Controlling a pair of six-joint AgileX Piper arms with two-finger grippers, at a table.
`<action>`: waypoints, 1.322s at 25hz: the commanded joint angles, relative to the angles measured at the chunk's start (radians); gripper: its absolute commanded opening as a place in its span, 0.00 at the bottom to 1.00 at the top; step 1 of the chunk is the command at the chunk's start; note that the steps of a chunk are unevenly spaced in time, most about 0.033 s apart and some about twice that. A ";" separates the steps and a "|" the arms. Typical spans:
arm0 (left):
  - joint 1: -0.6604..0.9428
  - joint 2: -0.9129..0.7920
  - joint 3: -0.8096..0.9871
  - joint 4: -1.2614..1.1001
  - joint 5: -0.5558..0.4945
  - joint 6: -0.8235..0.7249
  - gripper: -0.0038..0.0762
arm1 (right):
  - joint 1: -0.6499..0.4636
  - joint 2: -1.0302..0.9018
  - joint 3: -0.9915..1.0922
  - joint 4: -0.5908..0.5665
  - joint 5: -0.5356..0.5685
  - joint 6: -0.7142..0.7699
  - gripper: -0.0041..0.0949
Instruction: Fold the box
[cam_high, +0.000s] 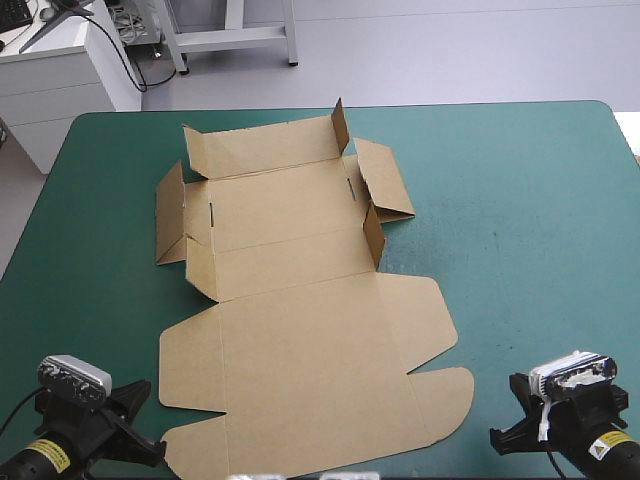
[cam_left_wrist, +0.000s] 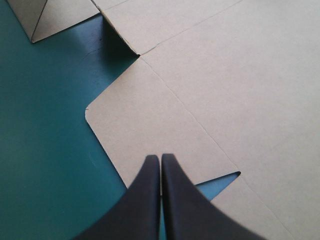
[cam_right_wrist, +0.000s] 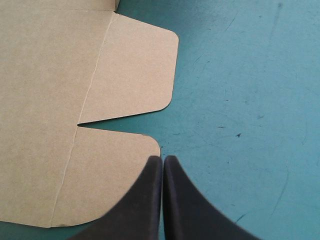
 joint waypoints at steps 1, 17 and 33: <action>-0.003 0.010 -0.026 -0.007 -0.063 -0.006 0.04 | 0.003 0.019 -0.026 0.027 -0.048 -0.014 0.03; -0.003 0.010 -0.026 -0.007 -0.067 -0.006 0.04 | 0.003 0.293 -0.279 -0.022 -0.064 -0.011 0.03; -0.003 0.010 -0.026 -0.007 -0.067 -0.006 0.04 | 0.017 0.890 -0.854 -0.025 0.088 0.044 0.04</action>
